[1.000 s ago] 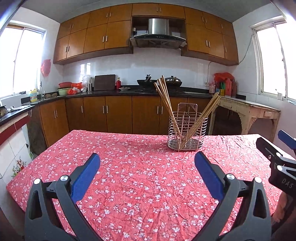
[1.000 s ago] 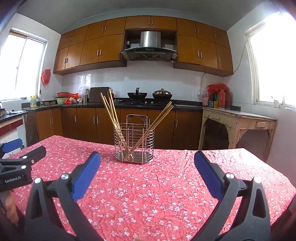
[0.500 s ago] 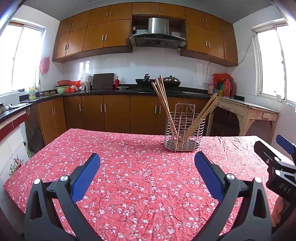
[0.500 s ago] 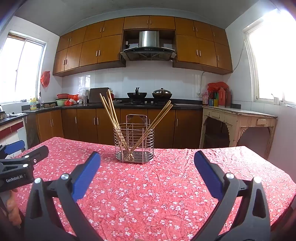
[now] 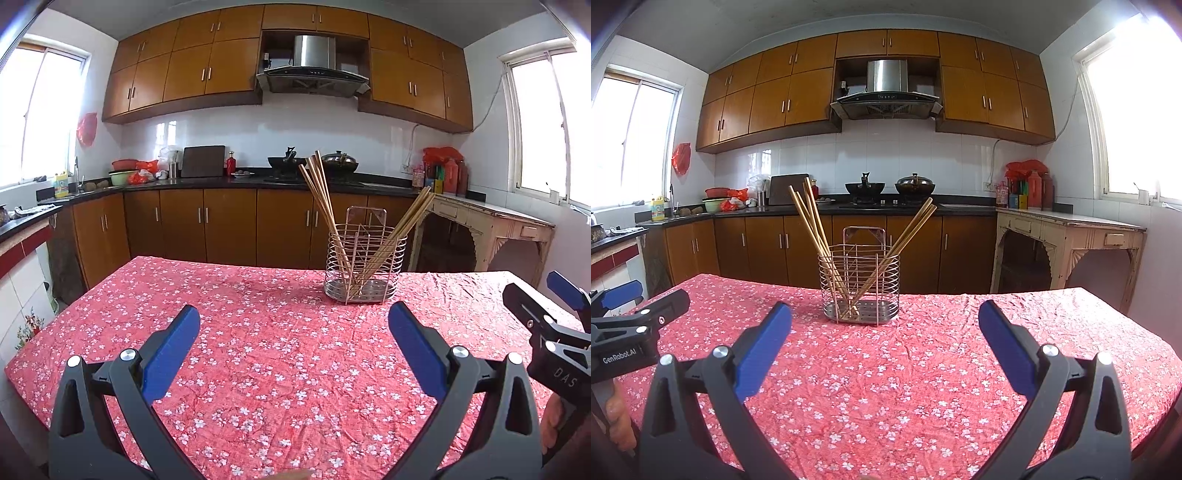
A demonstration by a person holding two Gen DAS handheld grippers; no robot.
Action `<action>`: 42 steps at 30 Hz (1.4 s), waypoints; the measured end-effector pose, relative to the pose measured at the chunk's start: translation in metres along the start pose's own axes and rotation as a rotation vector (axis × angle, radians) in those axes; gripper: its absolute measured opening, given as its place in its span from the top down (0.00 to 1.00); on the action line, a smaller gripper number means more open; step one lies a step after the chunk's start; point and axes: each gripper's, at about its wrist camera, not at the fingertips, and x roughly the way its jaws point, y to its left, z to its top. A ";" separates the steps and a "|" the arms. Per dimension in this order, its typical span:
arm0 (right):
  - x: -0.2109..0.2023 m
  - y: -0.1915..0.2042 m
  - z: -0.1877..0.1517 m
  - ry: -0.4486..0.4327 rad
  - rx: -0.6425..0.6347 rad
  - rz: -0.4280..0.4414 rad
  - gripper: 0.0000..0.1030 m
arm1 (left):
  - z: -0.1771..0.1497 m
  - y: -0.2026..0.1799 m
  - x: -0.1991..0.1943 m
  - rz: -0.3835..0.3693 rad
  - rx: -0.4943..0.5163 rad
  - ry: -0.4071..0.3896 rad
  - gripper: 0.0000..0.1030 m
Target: Organize utensils
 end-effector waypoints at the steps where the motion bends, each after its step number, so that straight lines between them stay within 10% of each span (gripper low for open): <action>1: 0.000 0.000 0.000 0.001 0.002 0.000 0.04 | 0.000 -0.001 0.000 -0.001 0.000 0.001 0.02; 42: 0.002 -0.003 0.000 0.005 0.015 0.003 0.04 | -0.001 -0.006 0.001 -0.002 0.004 0.005 0.02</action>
